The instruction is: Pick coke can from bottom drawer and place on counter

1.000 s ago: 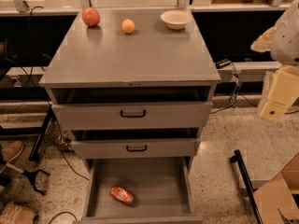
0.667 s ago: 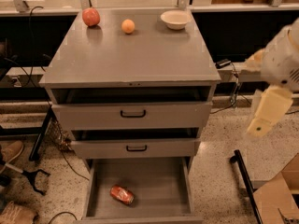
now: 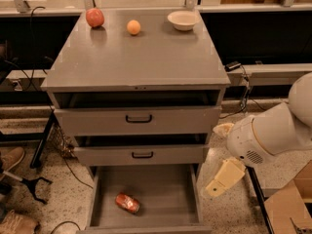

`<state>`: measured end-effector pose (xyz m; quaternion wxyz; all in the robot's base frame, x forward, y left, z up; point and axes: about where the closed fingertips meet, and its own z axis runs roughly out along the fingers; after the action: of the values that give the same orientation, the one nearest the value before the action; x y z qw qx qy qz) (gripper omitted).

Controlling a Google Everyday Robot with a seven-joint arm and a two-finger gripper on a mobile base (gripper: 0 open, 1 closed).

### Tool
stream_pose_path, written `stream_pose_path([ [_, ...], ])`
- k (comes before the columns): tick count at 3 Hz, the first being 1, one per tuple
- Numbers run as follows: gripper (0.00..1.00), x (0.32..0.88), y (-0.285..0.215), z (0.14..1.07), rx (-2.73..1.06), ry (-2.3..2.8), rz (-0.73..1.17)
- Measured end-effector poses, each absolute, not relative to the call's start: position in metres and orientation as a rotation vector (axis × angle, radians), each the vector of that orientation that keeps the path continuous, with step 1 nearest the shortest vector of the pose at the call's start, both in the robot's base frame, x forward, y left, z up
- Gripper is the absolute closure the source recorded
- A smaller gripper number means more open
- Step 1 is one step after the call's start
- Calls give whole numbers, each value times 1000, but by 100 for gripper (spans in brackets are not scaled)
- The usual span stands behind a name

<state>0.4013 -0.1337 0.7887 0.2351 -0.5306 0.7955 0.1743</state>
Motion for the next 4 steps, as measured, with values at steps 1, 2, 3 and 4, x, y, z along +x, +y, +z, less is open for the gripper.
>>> stream_pose_path([
  [1,0,401,-134,789,-1456,2183,478],
  [2,0,398,-139,749,-1447,2270,464],
  [3,0,393,-147,678,-1409,2351,485],
  [4,0,390,-144,605,-1390,2423,463],
])
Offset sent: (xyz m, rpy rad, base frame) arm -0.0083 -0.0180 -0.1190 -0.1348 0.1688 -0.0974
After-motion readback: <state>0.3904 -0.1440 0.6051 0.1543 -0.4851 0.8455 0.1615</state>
